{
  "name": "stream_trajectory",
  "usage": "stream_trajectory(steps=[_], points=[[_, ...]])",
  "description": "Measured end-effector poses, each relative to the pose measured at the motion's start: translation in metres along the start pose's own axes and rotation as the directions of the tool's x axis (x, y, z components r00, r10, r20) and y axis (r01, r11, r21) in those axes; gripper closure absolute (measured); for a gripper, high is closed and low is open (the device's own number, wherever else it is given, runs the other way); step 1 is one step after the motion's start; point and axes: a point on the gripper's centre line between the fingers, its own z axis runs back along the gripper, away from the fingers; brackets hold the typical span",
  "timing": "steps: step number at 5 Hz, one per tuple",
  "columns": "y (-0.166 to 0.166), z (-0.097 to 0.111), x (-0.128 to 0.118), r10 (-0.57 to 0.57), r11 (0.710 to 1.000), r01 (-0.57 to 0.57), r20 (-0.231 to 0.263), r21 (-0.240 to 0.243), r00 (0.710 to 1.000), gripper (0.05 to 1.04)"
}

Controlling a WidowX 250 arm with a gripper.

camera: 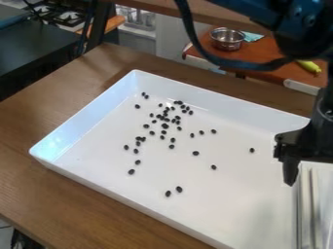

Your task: Sweep into pile

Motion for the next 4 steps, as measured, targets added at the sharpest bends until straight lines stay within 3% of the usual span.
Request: stream_trajectory(steps=[4], points=[[0.0003, 0.0015, 0.0024, 0.176, 0.983, -0.174, 0.034, -0.05, 0.984, 0.084]])
